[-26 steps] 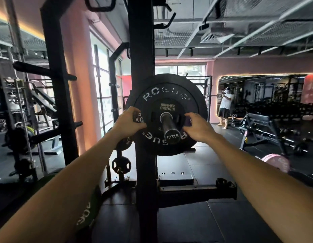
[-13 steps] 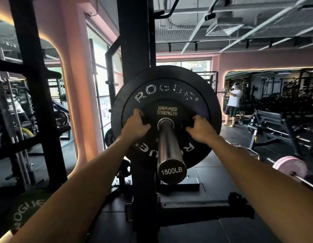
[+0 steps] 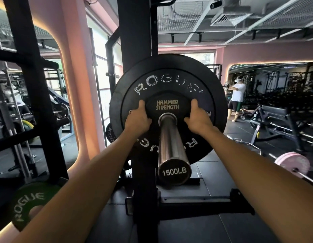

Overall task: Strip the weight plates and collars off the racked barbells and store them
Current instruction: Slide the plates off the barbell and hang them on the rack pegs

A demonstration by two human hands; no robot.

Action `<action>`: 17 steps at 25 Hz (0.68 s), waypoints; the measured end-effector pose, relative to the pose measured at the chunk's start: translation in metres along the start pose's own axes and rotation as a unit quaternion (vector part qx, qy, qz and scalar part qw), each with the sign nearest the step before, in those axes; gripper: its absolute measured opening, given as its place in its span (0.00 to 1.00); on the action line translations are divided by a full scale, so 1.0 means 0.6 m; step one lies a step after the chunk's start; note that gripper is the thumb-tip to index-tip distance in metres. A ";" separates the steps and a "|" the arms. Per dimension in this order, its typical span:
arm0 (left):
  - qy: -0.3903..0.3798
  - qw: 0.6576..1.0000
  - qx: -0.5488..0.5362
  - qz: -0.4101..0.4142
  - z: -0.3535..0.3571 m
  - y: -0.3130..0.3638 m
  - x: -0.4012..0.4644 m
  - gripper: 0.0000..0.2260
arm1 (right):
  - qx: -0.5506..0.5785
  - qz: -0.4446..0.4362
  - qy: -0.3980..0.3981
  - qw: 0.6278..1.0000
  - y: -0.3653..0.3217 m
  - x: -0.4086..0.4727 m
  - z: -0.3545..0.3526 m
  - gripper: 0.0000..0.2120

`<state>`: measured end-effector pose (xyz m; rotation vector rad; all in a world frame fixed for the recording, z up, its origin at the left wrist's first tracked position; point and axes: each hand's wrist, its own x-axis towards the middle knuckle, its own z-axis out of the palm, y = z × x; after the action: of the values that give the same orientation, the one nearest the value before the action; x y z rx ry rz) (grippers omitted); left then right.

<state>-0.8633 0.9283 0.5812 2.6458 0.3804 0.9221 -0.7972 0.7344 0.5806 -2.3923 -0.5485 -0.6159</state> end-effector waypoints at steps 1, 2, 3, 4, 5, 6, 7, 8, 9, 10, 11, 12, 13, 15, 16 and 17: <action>-0.011 1.000 -0.006 -0.005 -0.007 -0.001 -0.011 0.25 | -0.006 -0.006 -0.006 1.000 -0.003 -0.007 -0.011 0.19; -0.020 1.000 -0.009 -0.009 -0.015 -0.001 -0.024 0.26 | -0.017 -0.010 -0.011 1.000 -0.007 -0.017 -0.023 0.20; -0.027 0.999 -0.011 -0.013 -0.025 -0.001 -0.040 0.27 | -0.028 -0.011 -0.015 0.999 -0.012 -0.031 -0.036 0.21; -0.030 0.999 -0.012 -0.016 -0.036 -0.001 -0.056 0.28 | -0.037 -0.008 -0.019 0.999 -0.018 -0.047 -0.048 0.21; -0.030 0.999 -0.012 -0.019 -0.047 0.001 -0.072 0.28 | -0.045 -0.008 -0.021 0.999 -0.022 -0.063 -0.059 0.21; -0.029 0.999 -0.012 -0.022 -0.057 0.003 -0.087 0.27 | -0.053 -0.007 -0.022 0.998 -0.026 -0.081 -0.069 0.20; -0.027 0.999 -0.013 -0.024 -0.072 0.007 -0.108 0.25 | -0.058 -0.008 -0.020 0.998 -0.032 -0.104 -0.082 0.19; -0.026 0.999 -0.017 -0.023 -0.087 0.011 -0.128 0.23 | -0.059 -0.008 -0.015 0.998 -0.039 -0.128 -0.096 0.18; -0.023 0.999 -0.023 -0.021 -0.102 0.015 -0.151 0.21 | -0.058 -0.007 -0.008 0.998 -0.046 -0.152 -0.112 0.18; -0.018 0.999 -0.027 -0.016 -0.117 0.017 -0.176 0.19 | -0.062 -0.007 -0.001 0.998 -0.056 -0.177 -0.128 0.17; -0.013 0.999 -0.029 -0.010 -0.132 0.019 -0.201 0.19 | -0.069 -0.009 0.004 0.998 -0.065 -0.202 -0.144 0.17; -0.007 1.000 -0.030 -0.002 -0.146 0.020 -0.227 0.19 | -0.076 -0.011 0.009 0.997 -0.076 -0.228 -0.160 0.16; 0.000 1.000 -0.031 0.006 -0.158 0.022 -0.252 0.19 | -0.078 -0.014 0.014 0.997 -0.085 -0.252 -0.173 0.16; 0.011 0.999 -0.040 0.019 -0.183 0.029 -0.297 0.18 | -0.077 -0.017 0.021 0.997 -0.101 -0.294 -0.199 0.15; 0.015 0.999 -0.045 0.024 -0.197 0.033 -0.320 0.17 | -0.079 -0.018 0.019 0.997 -0.108 -0.317 -0.211 0.14; 0.018 0.998 -0.045 0.027 -0.212 0.038 -0.343 0.16 | -0.080 -0.019 0.016 0.996 -0.114 -0.339 -0.223 0.14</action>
<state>-1.0966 0.8619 0.5703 2.5729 0.2695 0.9810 -1.0358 0.6519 0.5959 -2.5209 -0.5508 -0.7391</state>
